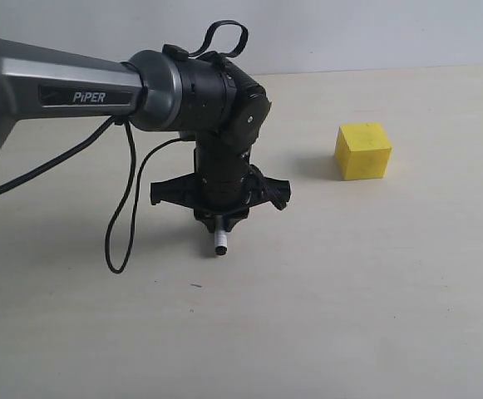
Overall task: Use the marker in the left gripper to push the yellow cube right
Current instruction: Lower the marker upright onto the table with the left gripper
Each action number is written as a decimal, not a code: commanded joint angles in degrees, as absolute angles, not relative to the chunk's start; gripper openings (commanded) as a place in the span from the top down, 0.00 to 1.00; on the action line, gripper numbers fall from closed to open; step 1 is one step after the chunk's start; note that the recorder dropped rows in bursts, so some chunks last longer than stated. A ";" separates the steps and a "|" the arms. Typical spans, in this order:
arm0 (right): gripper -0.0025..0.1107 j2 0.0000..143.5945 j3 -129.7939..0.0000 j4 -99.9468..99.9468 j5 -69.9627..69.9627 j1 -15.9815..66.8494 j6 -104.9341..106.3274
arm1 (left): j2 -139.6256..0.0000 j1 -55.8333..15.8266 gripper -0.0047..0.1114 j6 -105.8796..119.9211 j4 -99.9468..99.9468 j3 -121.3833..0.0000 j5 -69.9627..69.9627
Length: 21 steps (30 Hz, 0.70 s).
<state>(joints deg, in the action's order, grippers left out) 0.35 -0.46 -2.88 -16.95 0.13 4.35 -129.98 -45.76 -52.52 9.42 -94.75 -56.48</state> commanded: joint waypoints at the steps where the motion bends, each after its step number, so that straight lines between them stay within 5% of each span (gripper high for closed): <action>1: 0.98 0.00 -0.28 -2.84 -16.40 0.36 4.46 | -129.50 -45.90 0.96 -52.73 9.50 -94.60 -56.62; 21: 0.98 0.00 -0.28 -2.84 -16.40 0.36 4.46 | -129.50 -45.90 0.96 -52.14 9.50 -94.60 -56.62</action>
